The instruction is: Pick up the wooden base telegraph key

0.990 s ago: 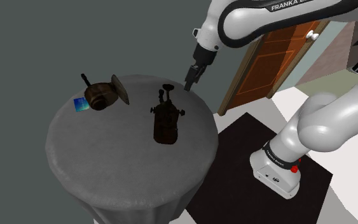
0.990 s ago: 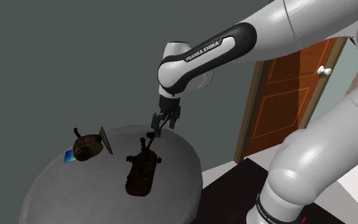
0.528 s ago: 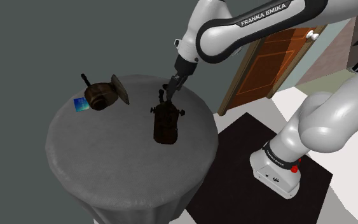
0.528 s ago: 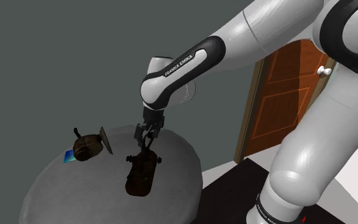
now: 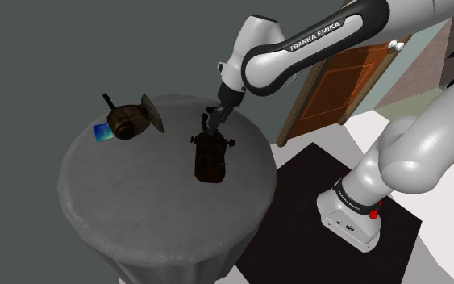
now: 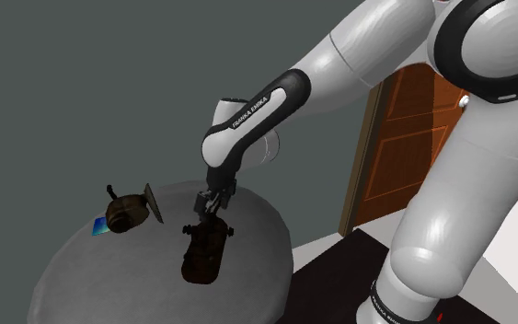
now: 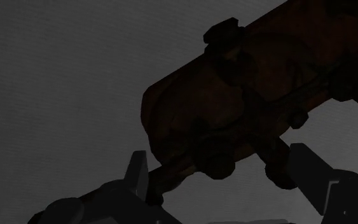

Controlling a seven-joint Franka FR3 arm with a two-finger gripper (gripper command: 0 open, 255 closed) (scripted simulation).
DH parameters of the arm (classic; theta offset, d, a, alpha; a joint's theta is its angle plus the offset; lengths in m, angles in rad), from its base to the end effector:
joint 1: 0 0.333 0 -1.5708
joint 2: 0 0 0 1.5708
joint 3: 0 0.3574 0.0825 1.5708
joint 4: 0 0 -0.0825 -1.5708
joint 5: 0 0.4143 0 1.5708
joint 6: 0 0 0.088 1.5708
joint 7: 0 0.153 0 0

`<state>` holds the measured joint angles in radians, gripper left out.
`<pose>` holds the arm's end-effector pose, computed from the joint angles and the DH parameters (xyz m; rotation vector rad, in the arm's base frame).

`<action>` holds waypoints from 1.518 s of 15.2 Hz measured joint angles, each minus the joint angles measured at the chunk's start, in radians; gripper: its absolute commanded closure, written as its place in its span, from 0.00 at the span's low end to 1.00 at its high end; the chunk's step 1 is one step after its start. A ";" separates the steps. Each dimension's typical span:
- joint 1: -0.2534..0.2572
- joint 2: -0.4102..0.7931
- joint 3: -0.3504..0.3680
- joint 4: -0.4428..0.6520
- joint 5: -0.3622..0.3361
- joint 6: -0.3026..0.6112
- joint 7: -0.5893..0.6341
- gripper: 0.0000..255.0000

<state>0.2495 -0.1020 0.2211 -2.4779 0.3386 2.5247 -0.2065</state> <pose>0.4459 0.2320 0.3165 -2.8629 -0.6028 -0.1776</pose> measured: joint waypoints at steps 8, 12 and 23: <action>0.001 0.002 0.000 -0.004 0.002 0.009 -0.003 1.00; -0.001 -0.007 -0.001 0.004 -0.002 -0.011 0.001 1.00; -0.010 -0.102 -0.009 0.066 -0.029 -0.167 0.038 1.00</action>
<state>0.2398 -0.2041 0.2123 -2.4116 0.3100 2.3577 -0.1683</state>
